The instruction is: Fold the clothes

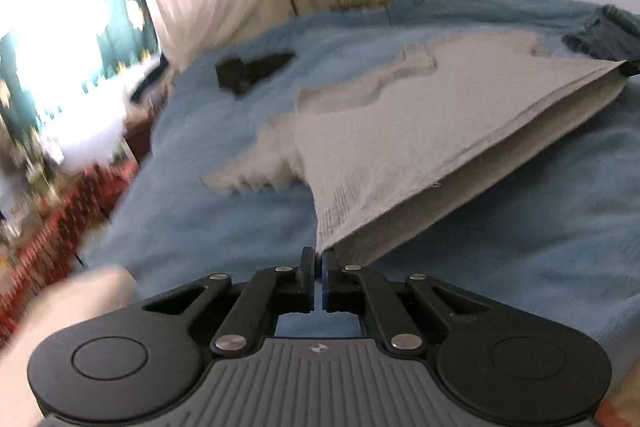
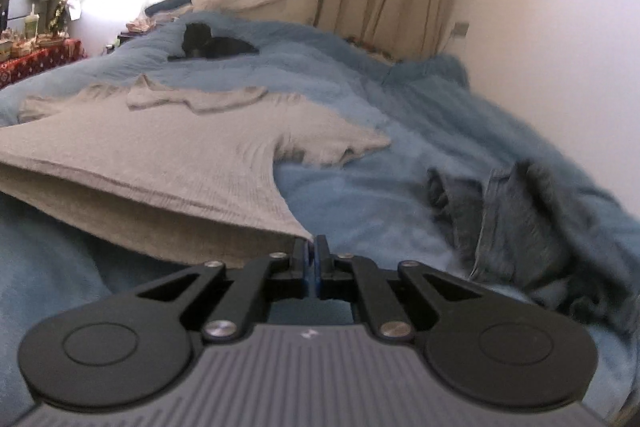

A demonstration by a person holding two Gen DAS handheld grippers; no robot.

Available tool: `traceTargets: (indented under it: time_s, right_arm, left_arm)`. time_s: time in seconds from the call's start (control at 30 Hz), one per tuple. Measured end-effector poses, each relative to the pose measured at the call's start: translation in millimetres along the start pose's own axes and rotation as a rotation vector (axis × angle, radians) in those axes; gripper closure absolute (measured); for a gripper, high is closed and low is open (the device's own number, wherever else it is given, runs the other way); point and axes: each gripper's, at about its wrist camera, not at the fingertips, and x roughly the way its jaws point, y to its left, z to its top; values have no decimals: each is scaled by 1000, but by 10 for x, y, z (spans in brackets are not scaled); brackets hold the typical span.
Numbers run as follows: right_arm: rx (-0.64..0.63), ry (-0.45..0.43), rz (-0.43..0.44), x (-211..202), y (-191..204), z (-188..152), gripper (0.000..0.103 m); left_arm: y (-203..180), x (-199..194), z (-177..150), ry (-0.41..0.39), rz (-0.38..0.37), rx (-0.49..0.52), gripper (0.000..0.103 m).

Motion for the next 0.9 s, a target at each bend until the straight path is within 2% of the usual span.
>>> traceTargets:
  time_s: [0.07,0.13,0.4,0.53,0.67,0.77,0.83,0.9]
  right_arm:
    - [-14,48,0,130,10,-88,101]
    - [-68,42,-14,144,77,-165,101]
    - [-268,6,-46,29,340,-255,100]
    - [-321,30,-50,48,390,-361,100]
    - [-300,18,-39,-70,347,-336,100]
    - [-254,-9,4,-194,277,-287,99]
    - [-214,-39,30,-309,238,-234,84]
    - [-184,-63,55,-396,222,-161,83]
  left_arm:
    - [-67,132,-104,41,-7,22,100]
    - [-132,163,-143,48,8,54,100]
    - [-83,66,-33,19,-21,16,99]
    - [-109,184,-92,55,-26,23,99]
    - [-161,130,-77,50,-13,44,98]
    - [-159,51,-41,46,-32,34,98]
    - [-155,-33,-22,37,-42,40,95]
    - [-160,-141,-2,14,-31,42,90]
